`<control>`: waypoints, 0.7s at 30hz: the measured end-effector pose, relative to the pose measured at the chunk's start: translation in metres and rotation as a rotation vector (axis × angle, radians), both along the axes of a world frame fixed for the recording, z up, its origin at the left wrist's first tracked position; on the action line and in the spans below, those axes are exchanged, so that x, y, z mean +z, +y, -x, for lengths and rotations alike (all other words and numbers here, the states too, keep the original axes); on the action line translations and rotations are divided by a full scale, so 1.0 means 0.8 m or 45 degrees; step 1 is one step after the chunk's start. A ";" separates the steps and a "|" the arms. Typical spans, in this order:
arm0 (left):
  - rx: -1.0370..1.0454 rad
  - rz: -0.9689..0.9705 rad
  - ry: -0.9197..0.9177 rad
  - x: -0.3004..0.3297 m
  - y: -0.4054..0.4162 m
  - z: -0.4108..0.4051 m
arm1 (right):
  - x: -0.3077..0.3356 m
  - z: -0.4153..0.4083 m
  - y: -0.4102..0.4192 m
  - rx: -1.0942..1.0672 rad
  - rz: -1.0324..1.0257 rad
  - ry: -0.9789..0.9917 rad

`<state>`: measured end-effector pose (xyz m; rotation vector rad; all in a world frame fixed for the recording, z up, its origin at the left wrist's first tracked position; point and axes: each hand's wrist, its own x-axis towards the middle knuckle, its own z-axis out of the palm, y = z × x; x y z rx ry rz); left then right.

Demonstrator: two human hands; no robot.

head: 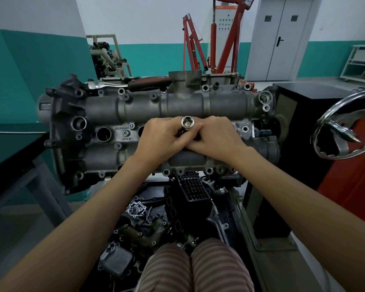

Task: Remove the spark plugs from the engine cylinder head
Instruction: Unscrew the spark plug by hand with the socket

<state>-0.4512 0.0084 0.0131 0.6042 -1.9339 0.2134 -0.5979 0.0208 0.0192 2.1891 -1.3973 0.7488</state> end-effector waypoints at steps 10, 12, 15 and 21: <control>-0.001 -0.048 -0.059 0.004 0.007 0.001 | 0.001 -0.004 0.005 0.125 -0.026 -0.052; 0.041 -0.029 -0.046 0.002 0.003 0.000 | 0.001 -0.003 0.003 0.082 -0.013 -0.057; 0.039 0.010 0.008 -0.002 -0.002 0.000 | 0.001 -0.001 0.001 0.031 0.007 -0.020; -0.002 0.015 -0.014 -0.002 -0.002 0.000 | -0.001 -0.001 -0.001 0.038 0.002 0.052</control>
